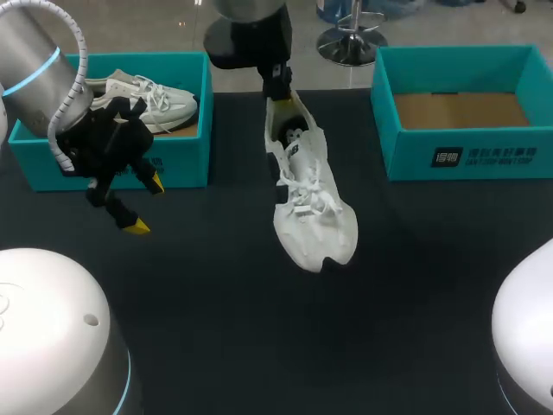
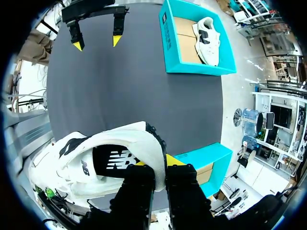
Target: Take the shoe out of the shoebox, open the shoe tongue, remove and reinsert the insole, then place the shoe into the shoebox
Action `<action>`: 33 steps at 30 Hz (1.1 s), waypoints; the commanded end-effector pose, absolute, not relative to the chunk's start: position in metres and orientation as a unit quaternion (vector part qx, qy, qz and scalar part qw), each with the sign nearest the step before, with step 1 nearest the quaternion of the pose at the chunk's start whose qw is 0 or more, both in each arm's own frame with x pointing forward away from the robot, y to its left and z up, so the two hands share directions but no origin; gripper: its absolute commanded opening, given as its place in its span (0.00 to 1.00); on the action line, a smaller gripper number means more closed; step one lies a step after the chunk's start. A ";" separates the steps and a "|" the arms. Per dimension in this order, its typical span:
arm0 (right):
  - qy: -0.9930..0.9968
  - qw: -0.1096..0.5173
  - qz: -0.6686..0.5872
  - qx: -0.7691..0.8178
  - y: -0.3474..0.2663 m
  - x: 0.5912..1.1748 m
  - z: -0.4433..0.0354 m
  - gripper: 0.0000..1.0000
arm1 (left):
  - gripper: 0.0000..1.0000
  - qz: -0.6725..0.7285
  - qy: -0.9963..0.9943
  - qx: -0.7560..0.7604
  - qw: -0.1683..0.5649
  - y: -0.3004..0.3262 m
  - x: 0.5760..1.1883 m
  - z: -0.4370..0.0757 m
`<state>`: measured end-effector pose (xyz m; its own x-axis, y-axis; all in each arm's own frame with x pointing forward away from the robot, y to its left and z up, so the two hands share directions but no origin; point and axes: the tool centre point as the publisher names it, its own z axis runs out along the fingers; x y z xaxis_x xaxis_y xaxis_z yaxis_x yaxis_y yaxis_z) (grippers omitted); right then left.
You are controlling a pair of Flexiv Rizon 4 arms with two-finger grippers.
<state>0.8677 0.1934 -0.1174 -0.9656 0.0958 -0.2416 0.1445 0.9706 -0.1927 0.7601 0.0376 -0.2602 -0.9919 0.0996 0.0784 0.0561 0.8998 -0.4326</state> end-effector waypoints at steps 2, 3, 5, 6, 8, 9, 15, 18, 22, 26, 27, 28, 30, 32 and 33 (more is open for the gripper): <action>0.986 0.115 -0.107 0.061 0.194 0.869 -0.115 0.00 | 1.00 0.219 -0.974 -0.040 0.049 0.038 0.760 -0.260; 0.986 0.115 -0.107 0.061 0.194 0.869 -0.115 0.00 | 1.00 0.219 -0.974 -0.040 0.049 0.038 0.760 -0.260; 0.986 0.115 -0.107 0.061 0.194 0.869 -0.115 0.00 | 1.00 0.219 -0.974 -0.040 0.049 0.038 0.760 -0.260; 0.986 0.115 -0.107 0.061 0.194 0.869 -0.115 0.00 | 1.00 0.219 -0.974 -0.040 0.049 0.038 0.760 -0.260; 0.986 0.115 -0.107 0.061 0.194 0.869 -0.115 0.00 | 1.00 0.219 -0.974 -0.040 0.049 0.038 0.760 -0.260; 0.986 0.115 -0.107 0.061 0.194 0.869 -0.115 0.00 | 1.00 0.219 -0.974 -0.040 0.049 0.038 0.760 -0.260; 0.986 0.115 -0.107 0.061 0.194 0.869 -0.115 0.00 | 1.00 0.219 -0.974 -0.040 0.049 0.038 0.760 -0.260; 0.986 0.114 -0.097 0.079 0.165 0.887 -0.115 0.00 | 1.00 0.219 -0.974 -0.040 0.049 0.038 0.760 -0.260; 0.983 0.114 -0.102 0.100 0.114 0.922 -0.104 0.00 | 1.00 0.219 -0.974 -0.040 0.049 0.038 0.760 -0.260; 0.981 0.119 -0.098 0.119 0.050 0.967 -0.094 0.00 | 1.00 0.219 -0.974 -0.040 0.049 0.038 0.760 -0.260; 0.980 0.123 -0.098 0.123 0.036 0.977 -0.092 0.00 | 1.00 0.219 -0.974 -0.040 0.049 0.038 0.760 -0.260; 0.980 0.124 -0.095 0.126 0.022 0.988 -0.091 0.00 | 1.00 0.219 -0.974 -0.040 0.049 0.038 0.760 -0.260; 0.978 0.127 -0.090 0.138 -0.007 1.009 -0.090 0.00 | 1.00 0.219 -0.974 -0.040 0.049 0.038 0.760 -0.260; 0.978 0.130 -0.080 0.140 -0.035 1.027 -0.091 0.00 | 1.00 0.219 -0.974 -0.040 0.049 0.038 0.760 -0.260; 0.976 0.132 -0.084 0.154 -0.054 1.036 -0.090 0.00 | 1.00 0.219 -0.974 -0.040 0.049 0.038 0.760 -0.260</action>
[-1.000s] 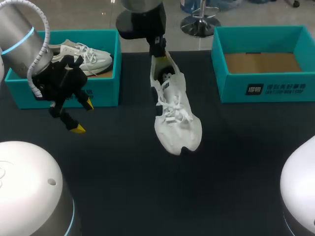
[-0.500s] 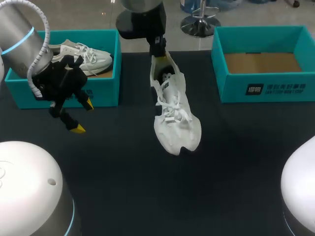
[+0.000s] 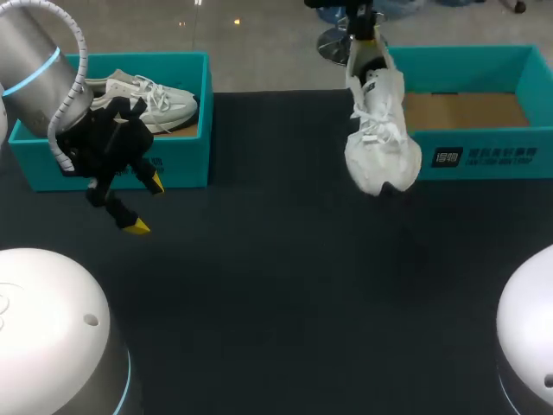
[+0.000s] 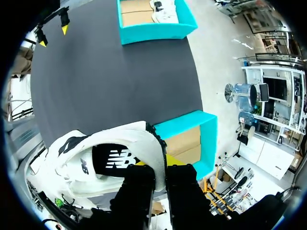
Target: Take the shoe out of the shoebox, open the shoe tongue, remove and reinsert the insole, then place the shoe into the shoebox
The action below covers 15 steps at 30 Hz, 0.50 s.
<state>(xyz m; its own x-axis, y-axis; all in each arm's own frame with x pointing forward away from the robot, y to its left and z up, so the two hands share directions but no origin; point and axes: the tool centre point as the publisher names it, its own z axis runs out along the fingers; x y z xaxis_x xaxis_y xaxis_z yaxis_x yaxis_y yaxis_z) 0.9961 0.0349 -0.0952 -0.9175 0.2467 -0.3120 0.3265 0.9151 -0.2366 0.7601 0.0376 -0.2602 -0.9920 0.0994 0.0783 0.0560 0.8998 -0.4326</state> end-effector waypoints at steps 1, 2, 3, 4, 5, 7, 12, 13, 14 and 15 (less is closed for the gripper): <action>0.976 0.130 -0.082 0.154 -0.068 1.044 -0.091 0.00 | 1.00 0.219 -0.974 -0.040 0.049 0.038 0.760 -0.260; 0.975 0.132 -0.082 0.159 -0.081 1.051 -0.092 0.00 | 1.00 0.219 -0.974 -0.040 0.049 0.038 0.760 -0.260; 0.973 0.136 -0.086 0.166 -0.095 1.058 -0.093 0.00 | 1.00 0.219 -0.974 -0.040 0.049 0.038 0.760 -0.260; 0.972 0.137 -0.088 0.167 -0.102 1.061 -0.093 0.00 | 1.00 0.219 -0.974 -0.040 0.049 0.038 0.760 -0.260; 0.970 0.140 -0.092 0.175 -0.113 1.065 -0.093 0.00 | 1.00 0.219 -0.974 -0.040 0.049 0.038 0.760 -0.260; 0.968 0.141 -0.099 0.183 -0.140 1.075 -0.093 0.00 | 1.00 0.219 -0.974 -0.040 0.049 0.038 0.760 -0.260; 0.963 0.143 -0.119 0.193 -0.174 1.085 -0.091 0.00 | 1.00 0.219 -0.974 -0.040 0.049 0.038 0.760 -0.260; 0.963 0.137 -0.132 0.192 -0.180 1.087 -0.091 0.00 | 1.00 0.219 -0.974 -0.040 0.049 0.038 0.760 -0.260; 0.963 0.137 -0.132 0.192 -0.180 1.087 -0.091 0.00 | 1.00 0.219 -0.974 -0.040 0.049 0.038 0.760 -0.260; 0.963 0.137 -0.132 0.192 -0.180 1.087 -0.091 0.00 | 1.00 0.219 -0.974 -0.040 0.049 0.038 0.760 -0.260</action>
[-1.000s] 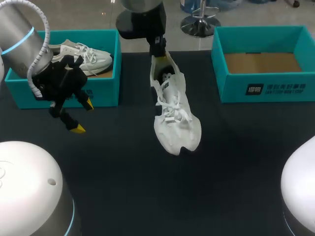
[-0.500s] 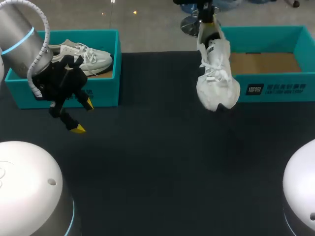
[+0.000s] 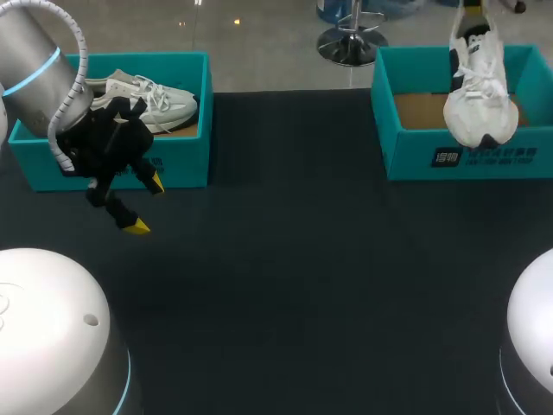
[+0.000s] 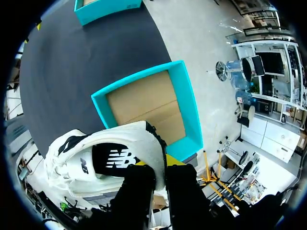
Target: Take the shoe out of the shoebox, open the shoe tongue, remove and reinsert the insole, then place the shoe into the shoebox
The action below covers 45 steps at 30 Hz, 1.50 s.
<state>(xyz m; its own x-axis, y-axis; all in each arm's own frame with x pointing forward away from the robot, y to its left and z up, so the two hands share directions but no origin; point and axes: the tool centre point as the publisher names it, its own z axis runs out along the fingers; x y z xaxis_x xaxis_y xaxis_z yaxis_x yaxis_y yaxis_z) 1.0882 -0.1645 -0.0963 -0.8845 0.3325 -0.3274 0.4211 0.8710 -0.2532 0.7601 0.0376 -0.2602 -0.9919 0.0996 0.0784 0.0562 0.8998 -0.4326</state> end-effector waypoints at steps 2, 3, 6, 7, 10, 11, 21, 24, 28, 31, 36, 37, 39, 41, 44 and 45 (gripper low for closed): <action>0.963 0.137 -0.132 0.192 -0.180 1.087 -0.091 0.00 | 1.00 0.219 -0.974 -0.040 0.049 0.038 0.760 -0.260; 0.963 0.137 -0.132 0.192 -0.180 1.087 -0.091 0.00 | 1.00 0.219 -0.974 -0.040 0.049 0.038 0.760 -0.260; 0.963 0.137 -0.132 0.192 -0.180 1.087 -0.091 0.00 | 1.00 0.219 -0.974 -0.040 0.049 0.038 0.760 -0.260; 0.963 0.137 -0.132 0.192 -0.180 1.087 -0.091 0.00 | 1.00 0.219 -0.974 -0.040 0.049 0.038 0.760 -0.260; 0.963 0.137 -0.132 0.192 -0.180 1.087 -0.091 0.00 | 1.00 0.219 -0.974 -0.040 0.049 0.038 0.760 -0.260; 0.963 0.137 -0.132 0.192 -0.180 1.087 -0.091 0.00 | 1.00 0.219 -0.974 -0.040 0.049 0.038 0.760 -0.260; 0.960 0.127 -0.134 0.211 -0.204 1.104 -0.101 0.00 | 1.00 0.219 -0.974 -0.040 0.049 0.038 0.760 -0.260; 0.956 0.129 -0.136 0.226 -0.223 1.117 -0.102 0.00 | 1.00 0.219 -0.974 -0.040 0.049 0.038 0.760 -0.260; 0.950 0.127 -0.143 0.245 -0.247 1.133 -0.107 0.00 | 1.00 0.219 -0.974 -0.040 0.049 0.038 0.760 -0.260; 0.949 0.119 -0.141 0.257 -0.260 1.142 -0.110 0.00 | 1.00 0.219 -0.974 -0.040 0.049 0.038 0.760 -0.260; 0.950 0.099 -0.141 0.260 -0.269 1.147 -0.112 0.00 | 1.00 0.219 -0.974 -0.040 0.049 0.038 0.760 -0.260; 0.950 0.099 -0.141 0.260 -0.269 1.147 -0.112 0.00 | 1.00 0.219 -0.974 -0.040 0.049 0.038 0.760 -0.260; 0.950 0.099 -0.141 0.260 -0.269 1.147 -0.112 0.00 | 1.00 0.219 -0.974 -0.040 0.049 0.038 0.760 -0.260; 0.950 0.099 -0.141 0.260 -0.269 1.147 -0.112 0.00 | 1.00 0.219 -0.974 -0.040 0.049 0.038 0.760 -0.260; 0.950 0.099 -0.141 0.260 -0.269 1.147 -0.112 0.00 | 1.00 0.219 -0.974 -0.040 0.049 0.038 0.760 -0.260; 0.942 0.083 -0.144 0.293 -0.271 1.145 -0.113 0.00 | 1.00 0.219 -0.974 -0.040 0.049 0.038 0.760 -0.260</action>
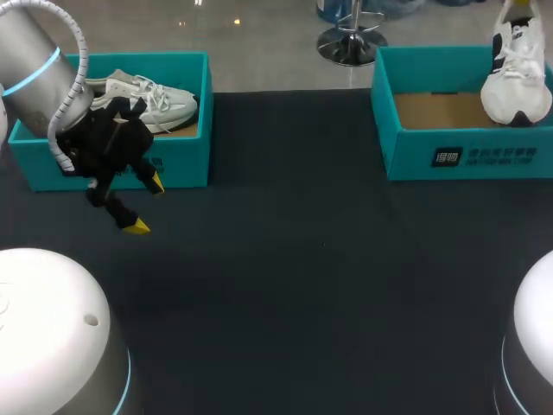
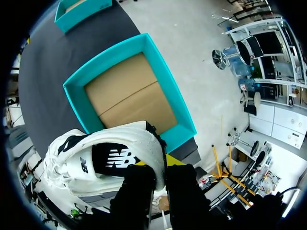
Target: Take the shoe out of the shoebox, open the shoe tongue, remove and reinsert the insole, then place the shoe into the shoebox
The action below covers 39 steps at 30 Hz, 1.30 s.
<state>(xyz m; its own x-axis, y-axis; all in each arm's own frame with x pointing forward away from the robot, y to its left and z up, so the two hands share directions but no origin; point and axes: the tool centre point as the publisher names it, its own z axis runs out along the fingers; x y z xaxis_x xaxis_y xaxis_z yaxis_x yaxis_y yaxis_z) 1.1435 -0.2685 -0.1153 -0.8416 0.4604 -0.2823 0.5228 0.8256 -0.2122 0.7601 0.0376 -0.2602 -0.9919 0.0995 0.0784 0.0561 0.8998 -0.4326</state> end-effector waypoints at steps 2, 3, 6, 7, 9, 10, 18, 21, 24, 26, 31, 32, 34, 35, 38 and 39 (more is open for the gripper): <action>0.926 0.050 -0.150 0.344 -0.273 1.140 -0.117 0.00 | 1.00 0.219 -0.974 -0.040 0.049 0.038 0.760 -0.260; 0.916 0.037 -0.149 0.371 -0.274 1.137 -0.120 0.00 | 1.00 0.219 -0.974 -0.040 0.049 0.038 0.760 -0.260; 0.885 0.008 -0.156 0.438 -0.272 1.128 -0.126 0.00 | 1.00 0.219 -0.974 -0.040 0.049 0.038 0.760 -0.260; 0.877 0.002 -0.154 0.455 -0.272 1.124 -0.128 0.00 | 1.00 0.219 -0.974 -0.040 0.049 0.038 0.760 -0.260; 0.855 -0.003 -0.140 0.499 -0.271 1.114 -0.131 0.00 | 1.00 0.219 -0.974 -0.040 0.049 0.038 0.760 -0.260; 0.844 -0.001 -0.128 0.521 -0.272 1.111 -0.132 0.00 | 1.00 0.219 -0.974 -0.040 0.049 0.038 0.760 -0.260; 0.797 0.023 -0.066 0.600 -0.260 1.099 -0.137 0.00 | 1.00 0.219 -0.974 -0.040 0.049 0.038 0.760 -0.260; 0.786 0.040 -0.061 0.614 -0.258 1.096 -0.138 0.00 | 1.00 0.219 -0.974 -0.040 0.049 0.038 0.760 -0.260; 0.787 0.064 -0.066 0.610 -0.253 1.094 -0.139 0.00 | 1.00 0.219 -0.974 -0.040 0.049 0.038 0.760 -0.260; 0.787 0.064 -0.066 0.610 -0.253 1.094 -0.139 0.00 | 1.00 0.219 -0.974 -0.040 0.049 0.038 0.760 -0.260; 0.787 0.064 -0.066 0.610 -0.253 1.094 -0.139 0.00 | 1.00 0.219 -0.974 -0.040 0.049 0.038 0.760 -0.260; 0.787 0.064 -0.066 0.610 -0.253 1.094 -0.139 0.00 | 1.00 0.219 -0.974 -0.040 0.049 0.038 0.760 -0.260; 0.787 0.064 -0.066 0.610 -0.253 1.094 -0.139 0.00 | 1.00 0.219 -0.974 -0.040 0.049 0.038 0.760 -0.260; 0.787 0.064 -0.066 0.610 -0.253 1.094 -0.139 0.00 | 1.00 0.219 -0.974 -0.040 0.049 0.038 0.760 -0.260; 0.787 0.064 -0.066 0.610 -0.253 1.094 -0.139 0.00 | 1.00 0.219 -0.974 -0.040 0.049 0.038 0.760 -0.260; 0.787 0.064 -0.066 0.610 -0.253 1.094 -0.139 0.00 | 1.00 0.219 -0.974 -0.040 0.049 0.038 0.760 -0.260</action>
